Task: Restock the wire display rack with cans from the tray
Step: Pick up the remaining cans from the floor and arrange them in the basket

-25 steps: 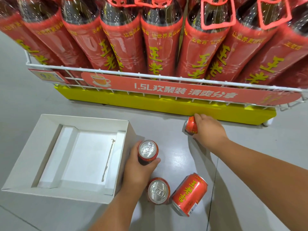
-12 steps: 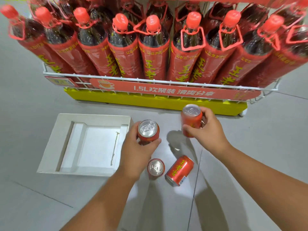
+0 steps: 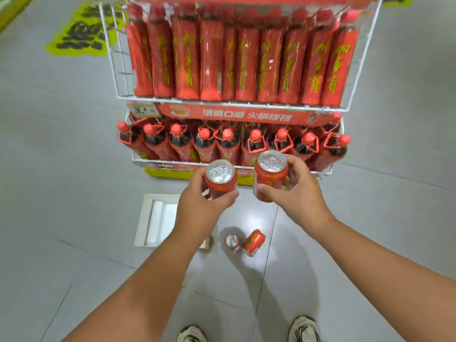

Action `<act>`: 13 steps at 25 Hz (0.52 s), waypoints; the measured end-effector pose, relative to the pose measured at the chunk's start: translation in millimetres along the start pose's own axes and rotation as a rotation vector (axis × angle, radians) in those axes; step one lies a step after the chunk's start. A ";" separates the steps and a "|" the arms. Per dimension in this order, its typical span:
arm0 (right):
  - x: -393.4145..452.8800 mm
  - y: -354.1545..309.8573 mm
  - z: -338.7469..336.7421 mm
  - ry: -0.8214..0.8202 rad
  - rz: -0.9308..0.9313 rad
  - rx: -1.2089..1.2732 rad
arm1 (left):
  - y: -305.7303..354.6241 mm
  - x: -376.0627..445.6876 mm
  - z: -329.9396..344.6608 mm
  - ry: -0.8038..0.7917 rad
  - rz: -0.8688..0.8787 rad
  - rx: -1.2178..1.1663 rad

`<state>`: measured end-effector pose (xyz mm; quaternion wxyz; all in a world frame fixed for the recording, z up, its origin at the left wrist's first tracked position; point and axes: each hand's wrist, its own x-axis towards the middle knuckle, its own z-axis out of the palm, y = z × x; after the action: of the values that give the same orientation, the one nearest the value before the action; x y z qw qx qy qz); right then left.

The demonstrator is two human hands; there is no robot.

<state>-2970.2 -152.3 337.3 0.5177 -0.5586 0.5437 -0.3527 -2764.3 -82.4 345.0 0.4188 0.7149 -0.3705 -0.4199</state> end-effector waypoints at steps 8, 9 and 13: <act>-6.2 -240.7 -74.3 0.019 -0.155 -0.013 | 247.0 -33.9 -54.6 0.012 0.174 -0.006; -5.1 -266.0 -83.9 0.017 -0.173 -0.017 | 272.8 -36.2 -57.4 0.007 0.193 -0.013; 3.2 -360.1 -125.3 0.025 -0.233 -0.014 | 373.6 -40.4 -64.8 0.022 0.256 -0.024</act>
<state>-3002.3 -225.7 710.1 0.4624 -0.6173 0.4840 -0.4134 -2786.9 -168.2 716.0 0.4816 0.6612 -0.4491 -0.3593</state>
